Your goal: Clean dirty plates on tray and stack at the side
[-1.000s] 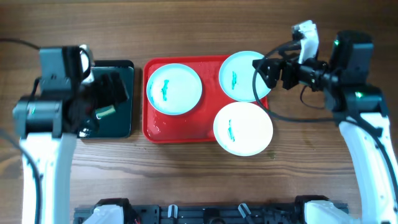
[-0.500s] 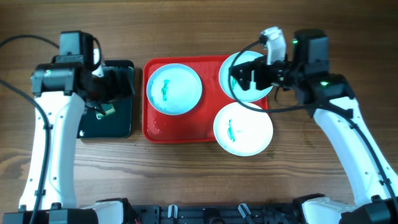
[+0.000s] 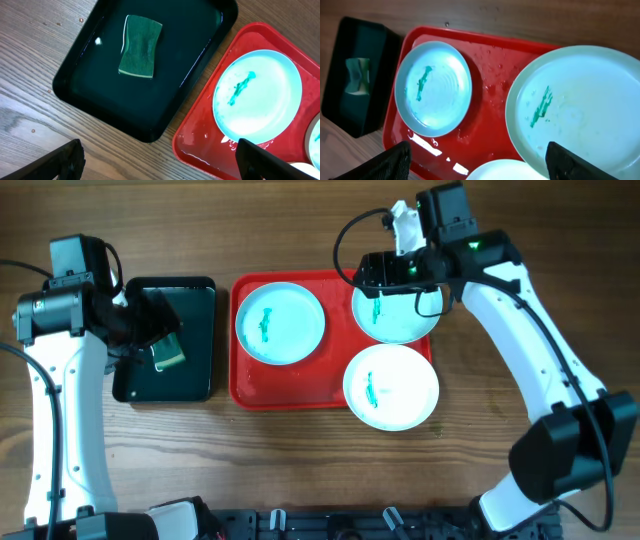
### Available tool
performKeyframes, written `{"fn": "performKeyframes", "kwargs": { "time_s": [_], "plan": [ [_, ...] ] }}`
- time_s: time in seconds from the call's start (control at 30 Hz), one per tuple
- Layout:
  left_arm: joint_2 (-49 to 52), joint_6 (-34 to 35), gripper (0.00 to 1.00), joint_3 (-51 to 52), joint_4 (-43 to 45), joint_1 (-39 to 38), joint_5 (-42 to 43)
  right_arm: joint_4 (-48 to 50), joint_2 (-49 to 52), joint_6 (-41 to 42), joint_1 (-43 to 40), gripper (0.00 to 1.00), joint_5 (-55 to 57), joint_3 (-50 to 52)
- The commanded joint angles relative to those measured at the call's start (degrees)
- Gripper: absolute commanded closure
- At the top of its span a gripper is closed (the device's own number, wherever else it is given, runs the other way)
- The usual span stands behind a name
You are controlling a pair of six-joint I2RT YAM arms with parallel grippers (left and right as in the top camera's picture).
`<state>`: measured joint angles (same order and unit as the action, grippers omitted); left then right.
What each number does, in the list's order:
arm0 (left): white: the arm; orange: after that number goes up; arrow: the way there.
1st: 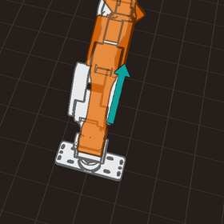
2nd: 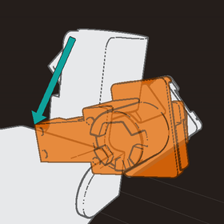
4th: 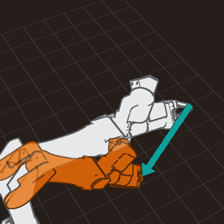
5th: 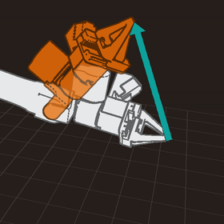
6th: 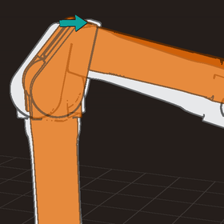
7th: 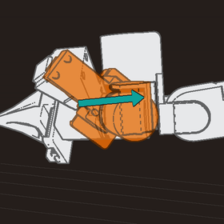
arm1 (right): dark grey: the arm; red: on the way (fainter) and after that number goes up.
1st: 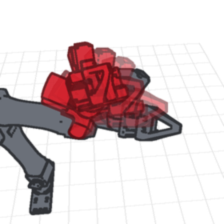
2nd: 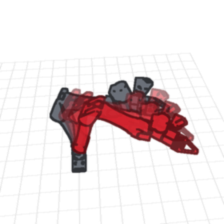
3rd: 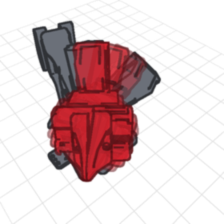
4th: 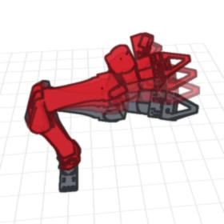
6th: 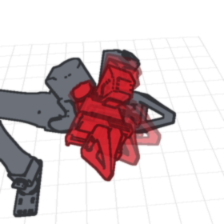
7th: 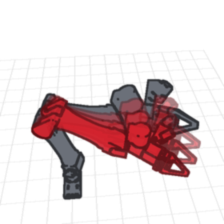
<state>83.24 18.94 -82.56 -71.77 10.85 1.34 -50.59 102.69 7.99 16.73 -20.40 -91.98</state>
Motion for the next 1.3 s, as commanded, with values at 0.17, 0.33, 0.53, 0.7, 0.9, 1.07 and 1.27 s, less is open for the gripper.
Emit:
{"fn": "performKeyframes", "kwargs": {
  "time_s": [0.17, 0.33, 0.53, 0.7, 0.9, 1.07, 1.27],
  "plan": [
    [-1.0, 0.9, 0.11, -0.7, 1.4, 0.2, -2.5, 2.0, 4.2, 1.3, 1.6, 0.37, 1.1, -1.7],
    [-0.5, 0.9, 0.11, -0.7, 3.2, 0.2, -2.5, 3.3, 5.8, 4.2, 3.3, 0.52, 5.4, -1.7],
    [-0.1, 0.8, 0.1, -0.7, 3.9, 0.2, -2.5, 4.9, 8.8, 4.0, 3.7, 0.59, 1.5, -1.6],
    [0.4, 0.8, 0.1, 0.2, 4.3, 0.2, -2.5, 5.9, 12.4, 2.2, 6.7, 0.65, 0.9, -1.6],
    [1.9, 0.8, 0.1, 0.3, 4.8, 0.2, -2.5, 10.9, 16.9, -4.8, 10.3, 0.68, 1.0, -1.6],
    [3.6, 0.8, 0.1, 0.3, 5.6, 0.2, -2.5, 12.7, 20.3, -6.6, 12.0, 0.71, 4.6, -1.6],
    [4.9, 0.8, 0.11, 0.4, 6.3, 0.2, -2.5, 15.2, 22.5, -5.2, 12.3, 0.8, 7.3, -1.6]
  ]
}}
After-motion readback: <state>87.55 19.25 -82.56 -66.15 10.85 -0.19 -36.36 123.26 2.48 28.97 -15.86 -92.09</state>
